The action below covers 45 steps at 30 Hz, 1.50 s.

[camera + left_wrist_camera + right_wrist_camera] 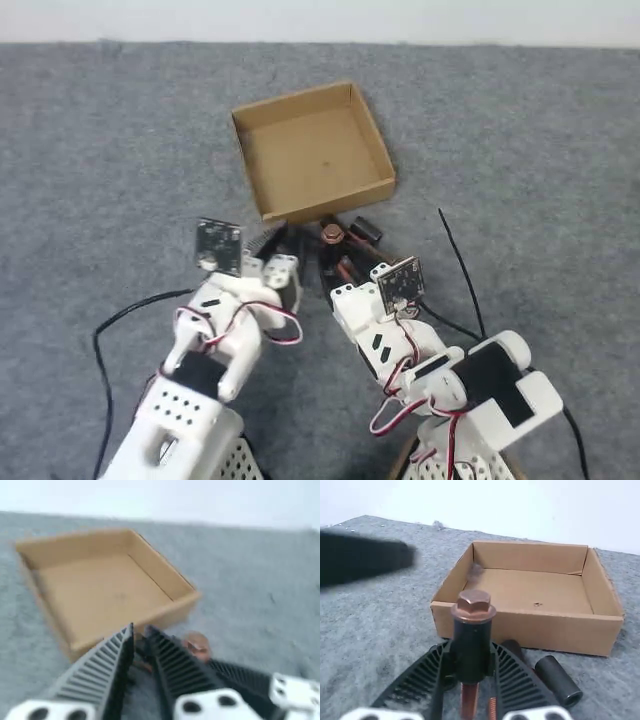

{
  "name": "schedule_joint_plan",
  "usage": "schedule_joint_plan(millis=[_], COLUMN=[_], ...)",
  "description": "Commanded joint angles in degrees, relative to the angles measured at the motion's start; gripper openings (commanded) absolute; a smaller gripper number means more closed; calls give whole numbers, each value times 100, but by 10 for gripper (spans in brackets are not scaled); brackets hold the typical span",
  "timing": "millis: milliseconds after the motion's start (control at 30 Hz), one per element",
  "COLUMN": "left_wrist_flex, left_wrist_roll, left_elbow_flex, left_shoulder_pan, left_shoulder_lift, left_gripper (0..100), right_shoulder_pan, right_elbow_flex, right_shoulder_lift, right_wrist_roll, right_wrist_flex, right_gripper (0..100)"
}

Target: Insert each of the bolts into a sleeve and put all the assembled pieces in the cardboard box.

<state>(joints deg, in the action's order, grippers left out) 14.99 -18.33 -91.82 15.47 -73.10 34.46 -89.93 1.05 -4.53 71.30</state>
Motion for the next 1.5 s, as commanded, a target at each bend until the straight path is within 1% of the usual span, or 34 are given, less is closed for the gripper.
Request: schedule_joint_plan(millis=[0, 133, 233, 333, 400, 533, 667, 800, 933, 1100, 1167, 1300, 1467], left_wrist_flex=[756, 1424, 1618, 2418, 3007, 3763, 4404, 4404, 4431, 4659, 4703, 4712, 4703], left_wrist_roll=[-79, -79, -79, -88, -79, -70, -62, -62, -26, 985, 1248, 1284, 1301], left_elbow_flex=[295, -110, -514, -497, -479, -479, -479, -479, -479, -479, -479, -479, -479], left_shoulder_pan=[-360, -536, -818, -1213, -1424, -1705, -2040, -2629, -2831, -2831, -2831, -2831, -2831], left_shoulder_lift=[-958, -1670, -2268, -2804, -3121, -3103, -3086, -3068, -3068, -3059, -3059, -3059, -3059], left_gripper=[11, 10, 10, 10, 10, 10, 10, 10, 10, 10, 11, 11, 11], right_shoulder_pan=[-66, -66, -75, -75, -75, -145, -479, -778, -1086, -1349, -1385, -1385, -1367], right_elbow_flex=[88, 88, 88, 88, 88, 79, 246, 695, 1363, 2286, 2637, 3473, 4580], right_shoulder_lift=[-374, -374, -374, -382, -382, -374, -435, -435, -435, -444, -444, -444, -444], right_wrist_roll=[88, 88, 88, 97, 255, 774, 897, 905, 905, 914, 967, 1459, 1521], right_wrist_flex=[84, 84, -4, -101, -101, -110, -57, -57, -101, -119, -242, -1446, -2958], right_gripper=[6, 6, 6, 6, 6, 6, 6, 6, 6, 6, 6, 6, 6])
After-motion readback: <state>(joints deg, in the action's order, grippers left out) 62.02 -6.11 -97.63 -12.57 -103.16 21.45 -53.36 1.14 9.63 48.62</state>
